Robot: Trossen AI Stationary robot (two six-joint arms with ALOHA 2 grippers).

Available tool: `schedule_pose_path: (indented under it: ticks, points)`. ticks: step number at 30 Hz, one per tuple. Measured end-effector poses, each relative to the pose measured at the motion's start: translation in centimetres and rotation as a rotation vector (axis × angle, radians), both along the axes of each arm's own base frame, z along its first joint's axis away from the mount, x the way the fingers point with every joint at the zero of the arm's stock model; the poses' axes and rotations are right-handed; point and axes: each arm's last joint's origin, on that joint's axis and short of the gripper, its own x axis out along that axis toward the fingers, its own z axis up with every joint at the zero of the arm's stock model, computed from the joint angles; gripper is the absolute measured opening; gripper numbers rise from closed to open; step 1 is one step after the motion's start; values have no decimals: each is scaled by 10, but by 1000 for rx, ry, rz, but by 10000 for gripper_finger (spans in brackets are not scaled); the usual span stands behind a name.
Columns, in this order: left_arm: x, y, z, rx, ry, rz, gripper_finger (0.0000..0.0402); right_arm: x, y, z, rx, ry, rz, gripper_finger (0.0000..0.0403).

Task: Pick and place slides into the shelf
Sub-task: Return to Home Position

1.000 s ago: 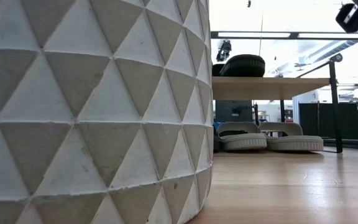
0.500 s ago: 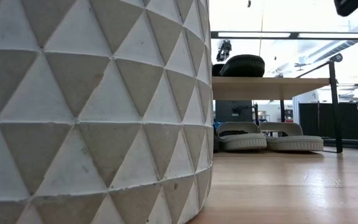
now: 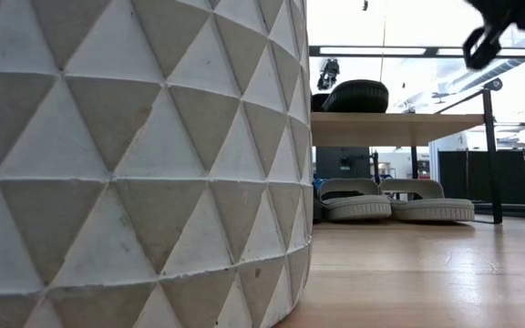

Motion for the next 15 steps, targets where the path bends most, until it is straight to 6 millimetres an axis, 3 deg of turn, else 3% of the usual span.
schedule_pose_path:
  ticks: [7,11,15]
  points:
    - [0,1,-2,-12,19,9,2,4,-12,-18,104,52,18,9]
    - [0,2,-2,-11,17,17,2,3,-19,-15,79,42,12,9]
    - [1,1,-3,2,29,-13,2,1,-18,-12,34,36,124,8]
